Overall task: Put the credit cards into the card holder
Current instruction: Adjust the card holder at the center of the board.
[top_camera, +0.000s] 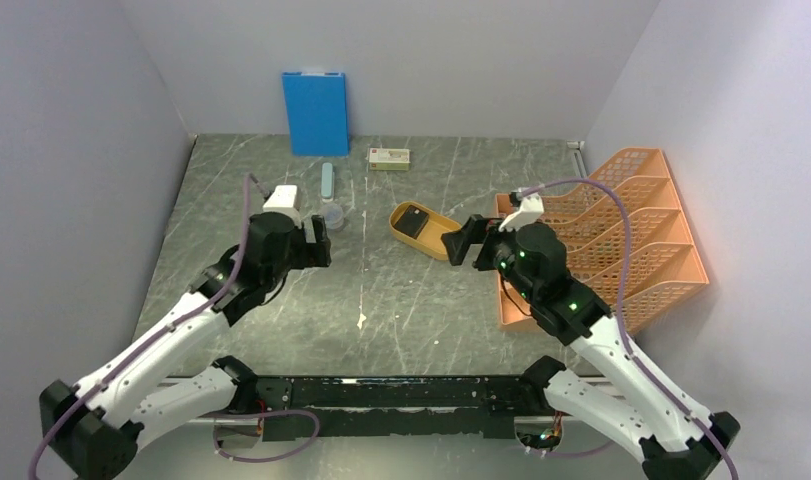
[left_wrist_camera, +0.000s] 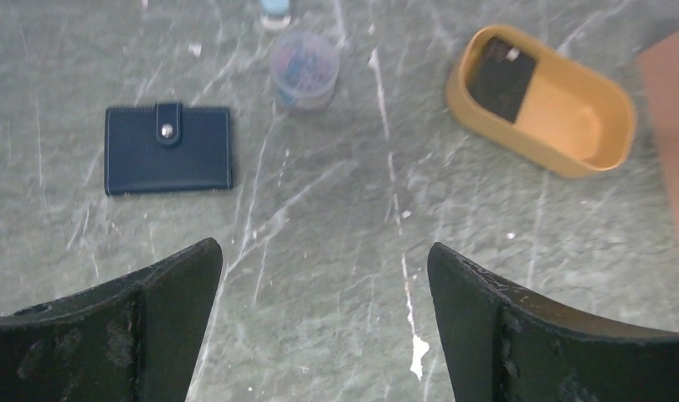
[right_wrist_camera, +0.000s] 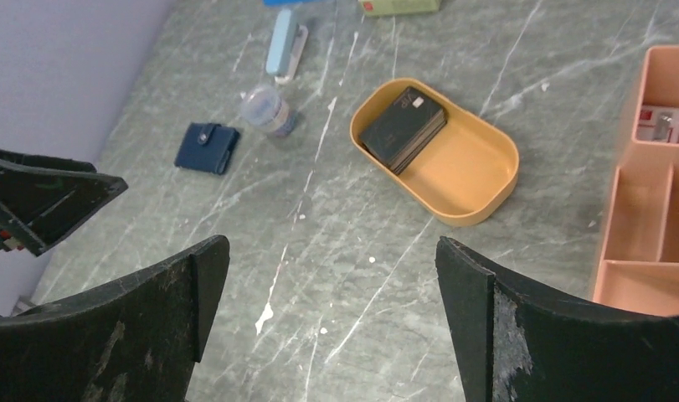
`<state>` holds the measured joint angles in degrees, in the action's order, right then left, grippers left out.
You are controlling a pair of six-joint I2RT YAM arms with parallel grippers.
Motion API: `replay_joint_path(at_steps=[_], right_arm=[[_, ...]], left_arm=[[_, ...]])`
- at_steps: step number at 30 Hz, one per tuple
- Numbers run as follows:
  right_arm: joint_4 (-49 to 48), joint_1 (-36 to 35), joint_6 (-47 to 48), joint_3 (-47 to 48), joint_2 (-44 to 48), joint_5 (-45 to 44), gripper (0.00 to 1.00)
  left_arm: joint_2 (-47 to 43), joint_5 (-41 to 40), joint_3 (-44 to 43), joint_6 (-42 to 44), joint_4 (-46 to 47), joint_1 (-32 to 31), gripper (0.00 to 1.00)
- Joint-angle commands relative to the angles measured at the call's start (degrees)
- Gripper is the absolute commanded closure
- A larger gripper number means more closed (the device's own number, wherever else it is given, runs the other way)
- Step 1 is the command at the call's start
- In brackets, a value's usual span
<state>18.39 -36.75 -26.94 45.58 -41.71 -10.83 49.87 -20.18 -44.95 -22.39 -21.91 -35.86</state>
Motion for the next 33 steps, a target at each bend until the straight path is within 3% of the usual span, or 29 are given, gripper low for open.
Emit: replay_joint_path(at_steps=[1,3,9,12,20,33], right_arm=[[-2.77,-0.69,-2.07,0.36,-3.25,2.91,0.03],[-3.89,-1.33,-3.04,-0.3,-4.47,3.01,0.04],[-6.87,-2.58,-3.97,-2.21,-7.18,3.98,0.05],[-8.02,-2.71,-4.21,-2.73,-7.95,4.77,0.05],[-8.04,-2.88,-3.28,-2.18,-8.59,6.41,0.05],[-8.01,-2.97,-1.08,-3.81,-7.17,5.05,0.05]], left_arm=[[4.68,-2.82,-2.49,-5.05,-5.41,0.24,0.03],[5.49,-0.93,-1.92,-7.01,-5.35,2.15,0.03],[9.52,14.9,0.59,-11.8,-3.97,20.92,0.05],[12.54,19.49,1.45,-15.97,-1.96,26.68,0.06],[20.38,16.29,1.93,-30.67,4.69,29.31,0.04],[35.29,8.01,-7.9,-34.68,1.77,32.19,0.03]])
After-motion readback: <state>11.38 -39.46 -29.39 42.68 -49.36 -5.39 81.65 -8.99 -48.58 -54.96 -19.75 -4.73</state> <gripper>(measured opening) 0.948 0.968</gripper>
